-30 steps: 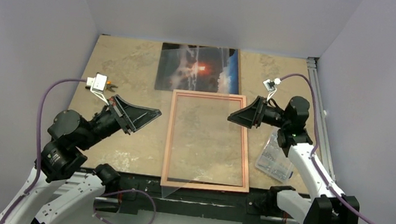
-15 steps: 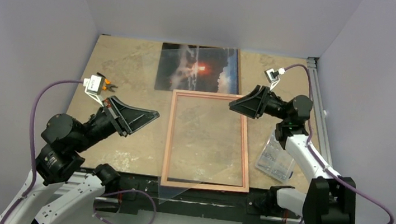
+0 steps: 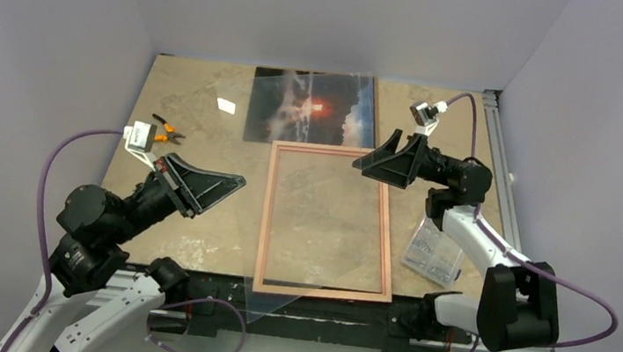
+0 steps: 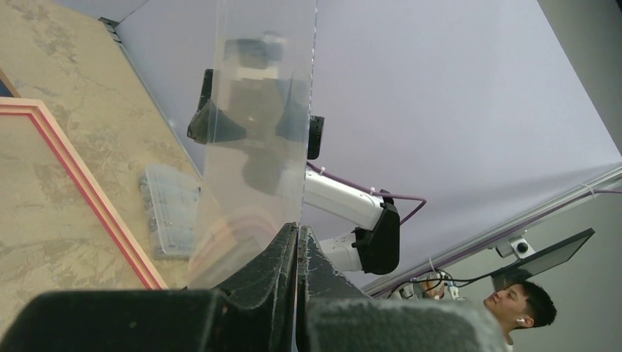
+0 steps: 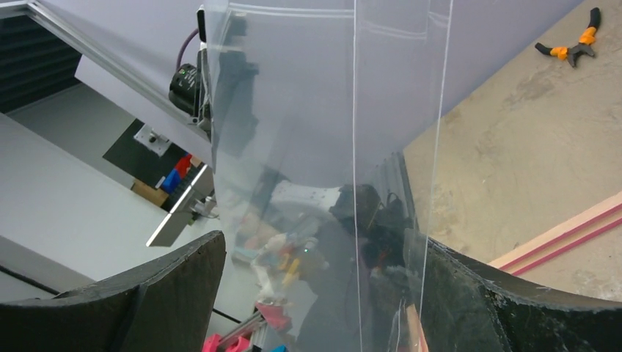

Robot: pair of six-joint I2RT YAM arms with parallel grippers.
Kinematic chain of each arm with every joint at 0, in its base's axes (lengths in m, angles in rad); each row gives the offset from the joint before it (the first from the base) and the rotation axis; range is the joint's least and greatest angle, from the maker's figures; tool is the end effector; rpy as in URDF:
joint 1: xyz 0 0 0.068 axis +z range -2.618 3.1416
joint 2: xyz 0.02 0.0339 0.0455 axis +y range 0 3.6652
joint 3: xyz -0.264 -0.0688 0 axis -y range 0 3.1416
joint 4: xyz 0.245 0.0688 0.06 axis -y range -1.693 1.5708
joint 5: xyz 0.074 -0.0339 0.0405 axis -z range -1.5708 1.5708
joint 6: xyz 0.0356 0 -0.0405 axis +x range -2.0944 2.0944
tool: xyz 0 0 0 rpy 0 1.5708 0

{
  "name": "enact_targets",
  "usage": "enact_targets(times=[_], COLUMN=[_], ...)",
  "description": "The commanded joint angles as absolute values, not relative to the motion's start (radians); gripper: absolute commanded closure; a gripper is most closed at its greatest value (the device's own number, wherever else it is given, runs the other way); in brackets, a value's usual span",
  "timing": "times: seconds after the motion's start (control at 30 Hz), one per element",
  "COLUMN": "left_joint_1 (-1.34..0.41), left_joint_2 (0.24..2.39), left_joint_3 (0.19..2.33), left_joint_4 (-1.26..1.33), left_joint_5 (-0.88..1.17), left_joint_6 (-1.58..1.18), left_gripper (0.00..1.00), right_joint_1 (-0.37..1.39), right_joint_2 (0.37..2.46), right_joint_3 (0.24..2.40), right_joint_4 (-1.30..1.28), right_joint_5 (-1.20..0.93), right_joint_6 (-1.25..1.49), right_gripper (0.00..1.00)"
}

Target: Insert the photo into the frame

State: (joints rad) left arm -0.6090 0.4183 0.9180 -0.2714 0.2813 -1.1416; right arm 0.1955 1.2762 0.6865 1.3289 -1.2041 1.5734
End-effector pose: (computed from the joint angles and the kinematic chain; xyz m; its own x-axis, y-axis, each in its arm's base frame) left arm 0.0521 -0.0484 0.4153 -0.6241 -0.6297 -0.4625 0.4898 0.1458 -0.8596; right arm 0.2333 0.0801 0.3382 -0.7481 0.2173 -0.6270 -0.6589 -0.1314 0.7406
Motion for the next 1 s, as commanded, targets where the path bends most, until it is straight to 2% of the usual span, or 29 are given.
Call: enact_targets(times=[0.0, 0.33, 0.5, 0.63, 0.77, 0.97], left_joint_1=[-0.611, -0.611, -0.611, -0.611, -0.611, -0.611], left_joint_2=[0.393, 0.376, 0.365, 0.354, 0.348, 0.324], left_joint_3=[0.911, 0.876, 0.864, 0.857, 0.845, 0.82], left_joint_4=[-0.253, -0.301, -0.302, -0.307, -0.299, -0.28], left_joint_5=[0.244, 0.197, 0.173, 0.161, 0.155, 0.119], left_joint_6=[-1.137, -1.124, -1.123, -1.123, -1.126, -1.13], left_gripper=[1.0, 1.0, 1.0, 1.0, 1.0, 1.0], right_joint_1=[0.196, 0.196, 0.196, 0.195, 0.196, 0.197], right_joint_2=[1.241, 1.208, 1.222, 1.224, 1.221, 1.22], right_joint_3=[0.716, 0.698, 0.703, 0.69, 0.668, 0.597], right_joint_4=[1.413, 1.503, 1.551, 1.592, 1.593, 1.599], right_joint_5=[-1.235, -1.234, -1.238, -1.235, -1.231, -1.23], right_joint_6=[1.624, 1.732, 1.784, 1.823, 1.826, 1.824], right_gripper=[0.11, 0.22, 0.46, 0.54, 0.49, 0.26])
